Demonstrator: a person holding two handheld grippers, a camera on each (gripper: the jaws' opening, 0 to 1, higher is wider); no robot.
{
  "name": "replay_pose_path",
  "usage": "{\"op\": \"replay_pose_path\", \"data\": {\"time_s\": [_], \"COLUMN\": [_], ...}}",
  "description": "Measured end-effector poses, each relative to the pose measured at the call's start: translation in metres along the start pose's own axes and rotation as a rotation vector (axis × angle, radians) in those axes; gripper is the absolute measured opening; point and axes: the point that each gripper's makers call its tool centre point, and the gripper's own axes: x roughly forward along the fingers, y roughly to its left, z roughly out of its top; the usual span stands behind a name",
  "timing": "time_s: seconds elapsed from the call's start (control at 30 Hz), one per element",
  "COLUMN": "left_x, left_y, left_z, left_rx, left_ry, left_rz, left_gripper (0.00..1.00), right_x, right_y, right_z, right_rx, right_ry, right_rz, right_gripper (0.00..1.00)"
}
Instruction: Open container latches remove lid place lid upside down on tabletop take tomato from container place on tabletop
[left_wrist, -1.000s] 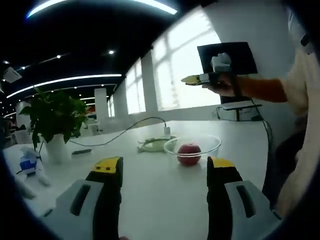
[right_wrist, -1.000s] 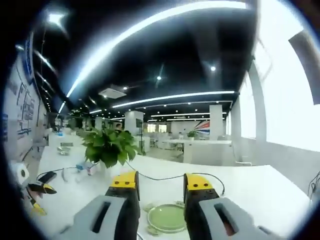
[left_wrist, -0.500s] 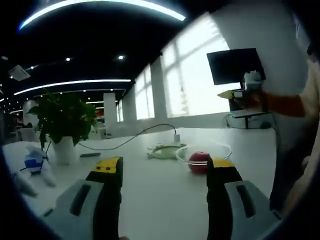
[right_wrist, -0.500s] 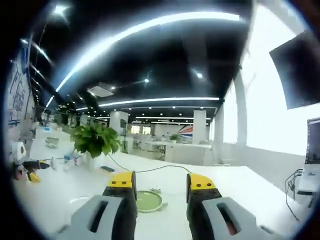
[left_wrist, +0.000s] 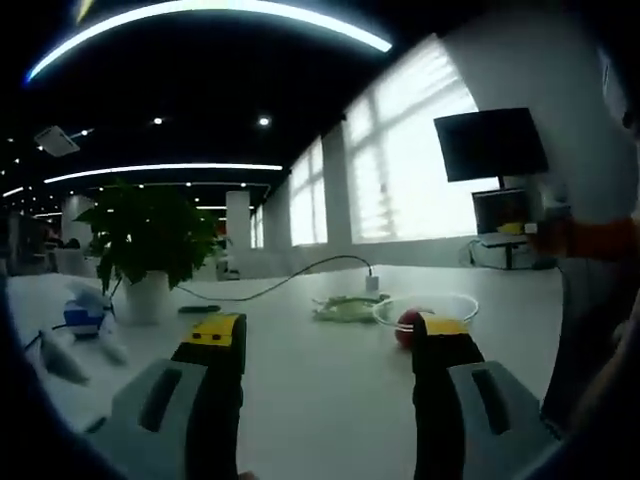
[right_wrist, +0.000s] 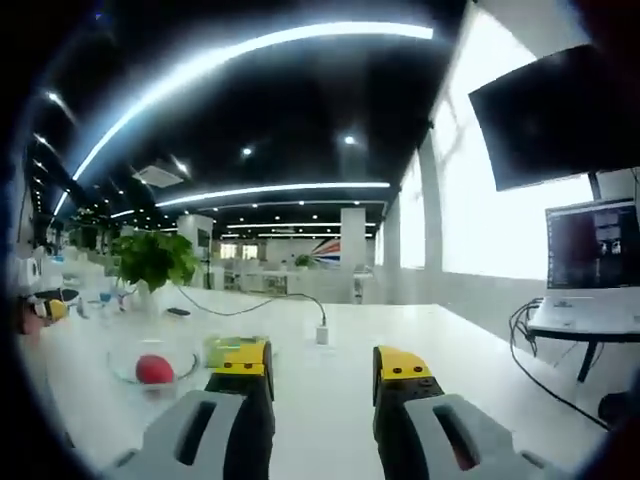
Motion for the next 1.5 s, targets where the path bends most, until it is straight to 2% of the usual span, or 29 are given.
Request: {"op": "replay_pose_path", "data": {"time_s": [0.13, 0.23, 0.53, 0.67, 0.87, 1.1, 1.2, 1.27, 1.3, 1.43, 1.5], "left_x": [-0.005, -0.01, -0.013, -0.013, -0.015, -0.017, -0.014, -0.012, -0.011, -0.006, -0.003], "left_y": [0.003, 0.005, 0.011, 0.01, 0.014, 0.017, 0.014, 0.012, 0.008, 0.006, 0.006], "left_z": [-0.013, -0.017, -0.024, -0.027, -0.028, -0.03, -0.027, -0.024, -0.022, -0.01, -0.004], "left_rx": [-0.015, -0.009, -0.008, -0.008, 0.001, 0.001, 0.013, 0.007, -0.01, -0.006, 0.012], "left_ry": [0.023, 0.036, 0.05, 0.06, 0.064, 0.079, 0.086, 0.088, 0.095, 0.086, 0.087], "left_rz": [-0.003, 0.009, 0.005, 0.0, 0.002, -0.012, -0.044, -0.072, -0.107, -0.158, -0.179], "left_gripper": [0.63, 0.63, 0.63, 0.63, 0.63, 0.63, 0.63, 0.63, 0.63, 0.63, 0.63], "right_x": [-0.016, -0.025, -0.035, -0.037, -0.041, -0.042, -0.038, -0.035, -0.034, -0.028, -0.025], "right_y": [-0.012, -0.016, -0.021, -0.023, -0.03, -0.033, -0.029, -0.021, -0.018, -0.008, 0.002], "right_z": [-0.032, -0.044, -0.062, -0.063, -0.06, -0.046, -0.035, -0.027, -0.022, -0.007, 0.0], "right_rx": [0.036, 0.05, 0.048, 0.063, 0.079, 0.077, 0.058, 0.037, 0.038, -0.066, -0.077], "right_ry": [0.057, 0.069, 0.106, 0.109, 0.106, 0.073, 0.057, 0.049, 0.039, 0.028, 0.019], "right_rz": [-0.035, -0.051, -0.058, -0.067, -0.072, -0.048, -0.01, 0.042, 0.059, 0.12, 0.178], "right_gripper": [0.34, 0.34, 0.33, 0.33, 0.33, 0.34, 0.34, 0.34, 0.34, 0.34, 0.34]}}
